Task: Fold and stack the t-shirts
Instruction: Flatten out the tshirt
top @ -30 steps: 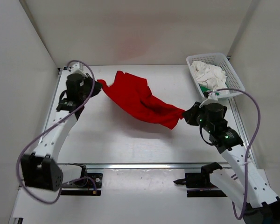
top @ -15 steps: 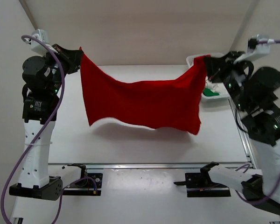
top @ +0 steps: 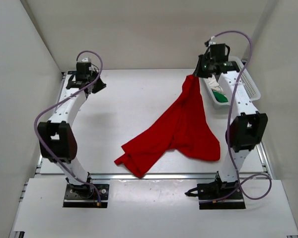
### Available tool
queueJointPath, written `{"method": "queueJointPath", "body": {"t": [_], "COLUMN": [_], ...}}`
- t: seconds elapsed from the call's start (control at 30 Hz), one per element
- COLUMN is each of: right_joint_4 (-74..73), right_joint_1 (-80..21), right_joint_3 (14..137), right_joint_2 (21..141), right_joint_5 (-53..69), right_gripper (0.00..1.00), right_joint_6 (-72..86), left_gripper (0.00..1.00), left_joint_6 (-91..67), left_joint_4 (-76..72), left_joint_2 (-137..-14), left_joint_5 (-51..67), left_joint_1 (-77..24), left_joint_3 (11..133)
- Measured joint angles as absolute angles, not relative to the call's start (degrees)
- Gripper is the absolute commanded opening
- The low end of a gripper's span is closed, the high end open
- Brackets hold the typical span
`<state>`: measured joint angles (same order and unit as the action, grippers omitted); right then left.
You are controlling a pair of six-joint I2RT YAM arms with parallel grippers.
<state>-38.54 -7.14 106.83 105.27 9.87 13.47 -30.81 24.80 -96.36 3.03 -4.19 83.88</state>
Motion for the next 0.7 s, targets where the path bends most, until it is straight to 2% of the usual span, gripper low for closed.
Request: {"method": "queueJointPath", "body": {"t": [0.07,0.13,0.17,0.2,0.27,0.37,0.47,0.7], "right_joint_4": [-41.3,-41.3,-40.5,-39.1,-35.3,-33.9,-33.0,-29.3], "right_joint_1": [-7.6,-8.9,-9.9,-10.9,-12.6,-13.3,-11.1,-10.1], "right_joint_3": [115.3,120.1,119.9,117.5,107.2,92.9,87.7,79.4], "right_joint_2": [108.9,109.3,107.8,105.1,97.1,85.4,80.0,76.9], "right_joint_5": [8.8,7.6,6.9,6.3,6.0,6.8,6.8,6.8], "right_gripper": [0.0,0.0,0.0,0.0,0.0,0.0,0.0,0.0], "right_joint_6": [12.6,11.8,11.6,11.4,11.5,12.1,12.7,13.8], "left_gripper": [0.11,0.29,0.35,0.37,0.46,0.5,0.54,0.53], "left_joint_6": [-30.4,-30.0,-30.0,-29.8,-29.5,-28.9,-29.0,-24.3], "left_joint_4": [26.1,23.0,21.6,20.8,19.2,19.1,19.8,26.2], "left_joint_2": [-98.0,-96.1,-93.8,-91.5,-87.6,-85.7,-85.8,-86.9], "left_joint_5": [3.1,3.8,3.8,3.9,4.4,6.0,6.7,1.3], "left_joint_1": [-5.5,-8.9,-11.6,-14.8,-20.8,-26.1,-24.3,-26.6], "left_joint_3": [84.1,80.1,76.4,72.6,65.4,57.3,51.4,55.5]}}
